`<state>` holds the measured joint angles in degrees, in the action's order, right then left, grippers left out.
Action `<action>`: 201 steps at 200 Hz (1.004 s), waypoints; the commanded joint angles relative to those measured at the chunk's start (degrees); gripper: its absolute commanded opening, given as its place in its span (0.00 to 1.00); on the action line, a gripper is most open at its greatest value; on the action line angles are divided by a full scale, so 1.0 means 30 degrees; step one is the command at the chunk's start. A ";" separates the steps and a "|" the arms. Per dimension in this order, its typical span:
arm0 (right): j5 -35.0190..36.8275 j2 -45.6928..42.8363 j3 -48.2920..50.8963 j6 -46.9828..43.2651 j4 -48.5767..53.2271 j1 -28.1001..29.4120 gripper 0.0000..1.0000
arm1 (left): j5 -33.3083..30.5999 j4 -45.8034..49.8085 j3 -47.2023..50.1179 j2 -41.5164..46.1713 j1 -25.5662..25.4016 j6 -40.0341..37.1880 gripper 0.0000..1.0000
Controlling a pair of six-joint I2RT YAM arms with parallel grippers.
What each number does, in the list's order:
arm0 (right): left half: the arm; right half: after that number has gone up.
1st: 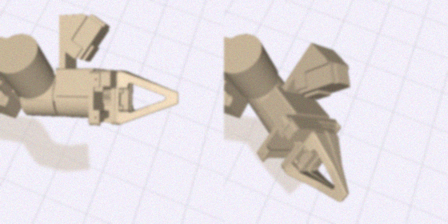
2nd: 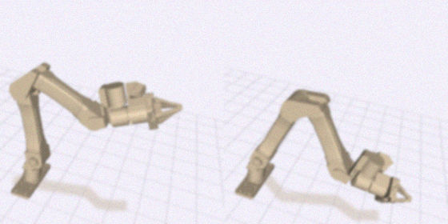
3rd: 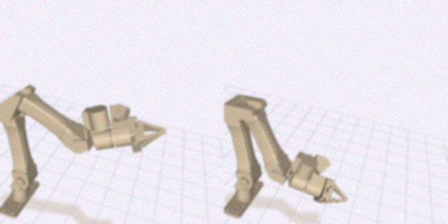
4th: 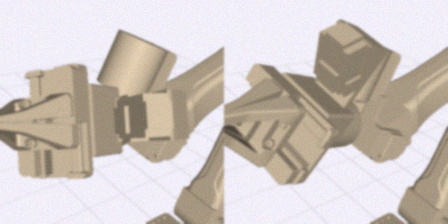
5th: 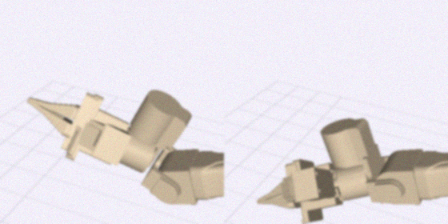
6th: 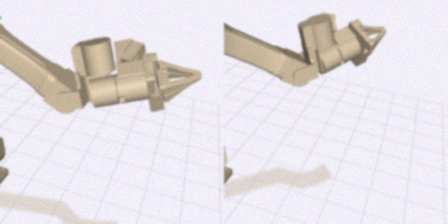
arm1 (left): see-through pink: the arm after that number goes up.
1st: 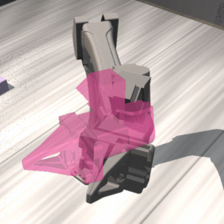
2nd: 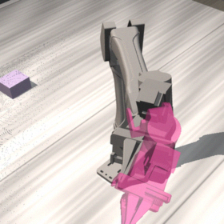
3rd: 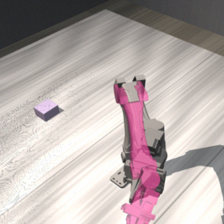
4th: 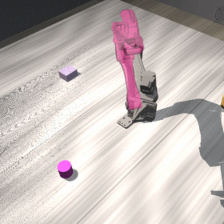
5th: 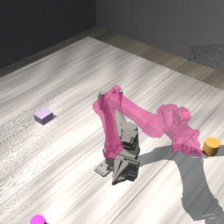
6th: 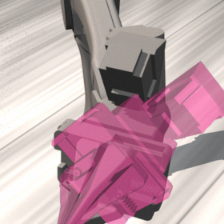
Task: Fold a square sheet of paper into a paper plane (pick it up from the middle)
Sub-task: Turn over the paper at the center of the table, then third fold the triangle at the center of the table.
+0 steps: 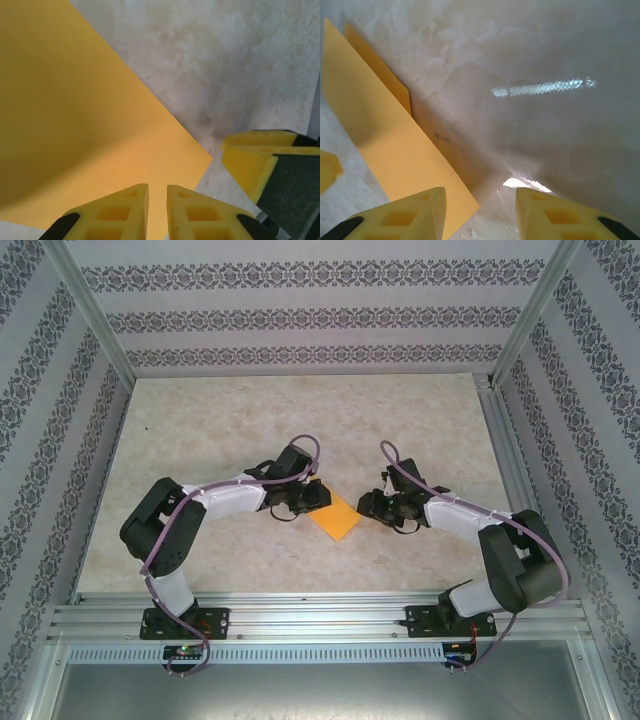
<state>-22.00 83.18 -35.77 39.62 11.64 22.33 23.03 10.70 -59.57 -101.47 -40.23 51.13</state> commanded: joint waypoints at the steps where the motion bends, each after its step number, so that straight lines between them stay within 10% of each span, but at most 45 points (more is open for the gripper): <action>1: -0.2158 0.0794 0.0330 0.0594 -0.2922 -0.0264 0.41 | -0.1328 0.1237 -0.0884 0.0257 -0.0632 0.0005 0.20; 72: -0.3396 0.0969 0.0185 -0.0457 -0.3012 -0.3308 0.39 | -0.7860 0.7495 -0.4511 -0.0002 -0.4926 -0.3714 0.52; 130: -0.4394 -0.0593 0.0689 -0.1956 -0.1062 -0.8401 0.41 | -1.3710 1.4259 -1.1458 -0.5077 -0.8300 -0.6231 0.62; 201: -0.4155 -0.3093 0.0644 -0.2496 0.0598 -0.9581 0.43 | -1.6509 1.8392 -1.7011 -0.9759 -0.8973 -0.6176 0.67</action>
<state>-33.39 75.92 -34.20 34.28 11.07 -5.98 -21.17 58.57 -105.54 -128.29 -66.19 34.06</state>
